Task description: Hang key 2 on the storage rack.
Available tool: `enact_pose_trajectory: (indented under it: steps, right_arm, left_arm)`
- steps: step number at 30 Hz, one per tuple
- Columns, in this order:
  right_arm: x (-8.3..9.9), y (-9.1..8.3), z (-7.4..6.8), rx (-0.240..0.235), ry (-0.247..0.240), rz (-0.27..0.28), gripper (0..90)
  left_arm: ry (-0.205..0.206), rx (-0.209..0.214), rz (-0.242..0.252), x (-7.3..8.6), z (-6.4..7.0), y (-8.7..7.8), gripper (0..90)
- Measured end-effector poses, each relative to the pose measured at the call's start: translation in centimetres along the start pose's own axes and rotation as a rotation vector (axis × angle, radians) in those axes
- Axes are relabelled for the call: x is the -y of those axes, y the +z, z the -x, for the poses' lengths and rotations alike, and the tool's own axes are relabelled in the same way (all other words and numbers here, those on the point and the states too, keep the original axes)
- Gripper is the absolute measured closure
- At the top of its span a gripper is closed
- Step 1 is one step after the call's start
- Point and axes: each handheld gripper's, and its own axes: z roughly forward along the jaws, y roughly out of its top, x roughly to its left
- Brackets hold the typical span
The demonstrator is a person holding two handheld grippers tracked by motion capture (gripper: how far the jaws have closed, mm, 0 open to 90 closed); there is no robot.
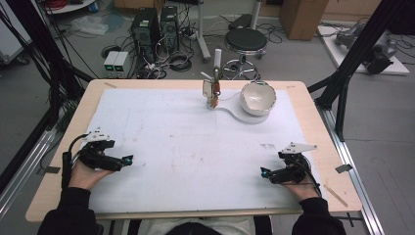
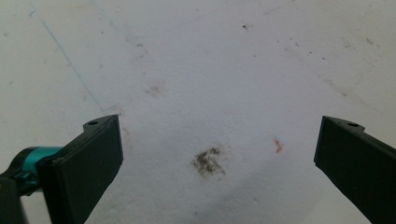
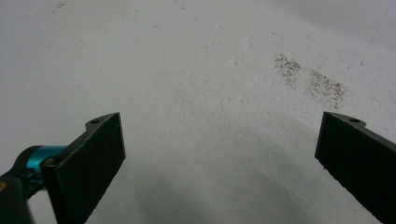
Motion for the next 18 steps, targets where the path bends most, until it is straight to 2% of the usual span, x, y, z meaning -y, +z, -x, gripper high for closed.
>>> enact_pose_trajectory:
  steps: [5, 9, 13, 18]
  right_arm:
    - [0.0, -0.1, -0.1, 0.002, 0.001, 0.001, 0.7]
    - [0.0, -0.1, -0.1, 0.003, 0.004, 0.002, 0.7]
    - [-0.1, -0.1, -0.1, 0.004, 0.006, 0.003, 0.6]
    - [0.0, -0.2, 0.0, 0.006, 0.007, 0.004, 0.6]
  left_arm:
    - [-0.026, -0.025, -0.004, 1.5, -0.5, -1.0, 1.7]
    - [-0.043, -0.028, 0.002, 2.2, -0.9, -1.8, 1.7]
    - [-0.053, -0.037, 0.015, 2.6, -1.1, -2.4, 1.7]
    - [-0.040, -0.034, 0.023, 2.3, -1.0, -2.5, 1.7]
